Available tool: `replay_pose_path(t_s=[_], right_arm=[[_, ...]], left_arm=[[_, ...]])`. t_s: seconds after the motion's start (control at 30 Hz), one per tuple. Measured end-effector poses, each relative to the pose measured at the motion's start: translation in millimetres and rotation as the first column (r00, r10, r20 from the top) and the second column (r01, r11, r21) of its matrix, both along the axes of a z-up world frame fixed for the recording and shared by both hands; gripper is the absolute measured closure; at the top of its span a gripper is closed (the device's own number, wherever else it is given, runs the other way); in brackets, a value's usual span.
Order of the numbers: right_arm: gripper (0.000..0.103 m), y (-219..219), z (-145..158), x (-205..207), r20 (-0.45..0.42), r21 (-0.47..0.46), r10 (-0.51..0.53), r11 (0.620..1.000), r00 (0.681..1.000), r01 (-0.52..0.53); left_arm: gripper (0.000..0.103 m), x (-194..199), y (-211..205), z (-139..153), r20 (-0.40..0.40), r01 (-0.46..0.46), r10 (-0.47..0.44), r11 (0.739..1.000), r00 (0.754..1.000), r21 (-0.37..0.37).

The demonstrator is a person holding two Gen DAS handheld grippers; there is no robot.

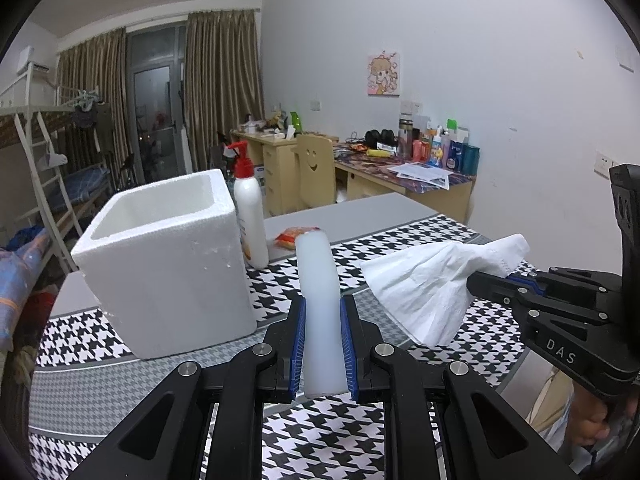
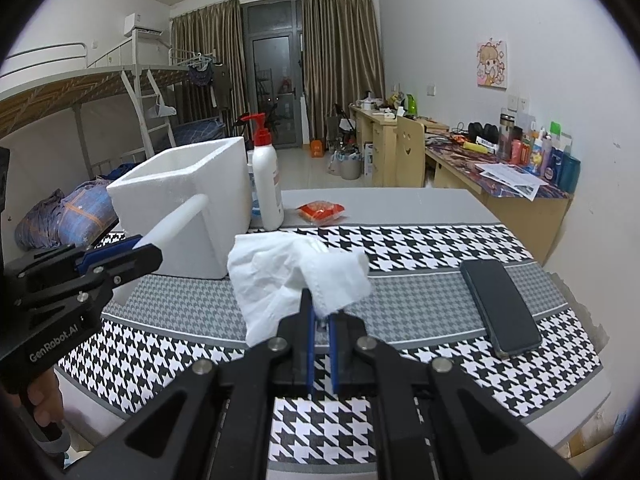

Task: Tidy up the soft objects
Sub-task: 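Carry the foam strip and tissue over the white foam box with both tools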

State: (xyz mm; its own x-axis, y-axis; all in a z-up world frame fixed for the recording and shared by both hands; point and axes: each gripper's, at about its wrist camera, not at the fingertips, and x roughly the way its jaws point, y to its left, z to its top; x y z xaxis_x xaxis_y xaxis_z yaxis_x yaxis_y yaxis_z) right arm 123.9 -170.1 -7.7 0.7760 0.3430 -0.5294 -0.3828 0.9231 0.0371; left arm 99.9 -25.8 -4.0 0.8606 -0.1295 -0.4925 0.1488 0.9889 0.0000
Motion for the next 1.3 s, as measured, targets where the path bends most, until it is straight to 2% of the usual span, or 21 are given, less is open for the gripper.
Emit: replay_pose_path(t_s=[0.73,1.3], right_arm=[[0.095,14.7,21.5,14.0,0.038,0.005,0.015,1.000,0.999,-0.015],[0.095,28.0,39.7,29.9,0.053,0.031,0.011,0.999,0.999,-0.013]], left_arm=[[0.085,14.0,18.1,28.9,0.065,-0.030,0.030,1.000,0.997,0.005],[0.085,27.1,35.1,46.7,0.118,-0.090,0.088,0.996,0.989,0.013]])
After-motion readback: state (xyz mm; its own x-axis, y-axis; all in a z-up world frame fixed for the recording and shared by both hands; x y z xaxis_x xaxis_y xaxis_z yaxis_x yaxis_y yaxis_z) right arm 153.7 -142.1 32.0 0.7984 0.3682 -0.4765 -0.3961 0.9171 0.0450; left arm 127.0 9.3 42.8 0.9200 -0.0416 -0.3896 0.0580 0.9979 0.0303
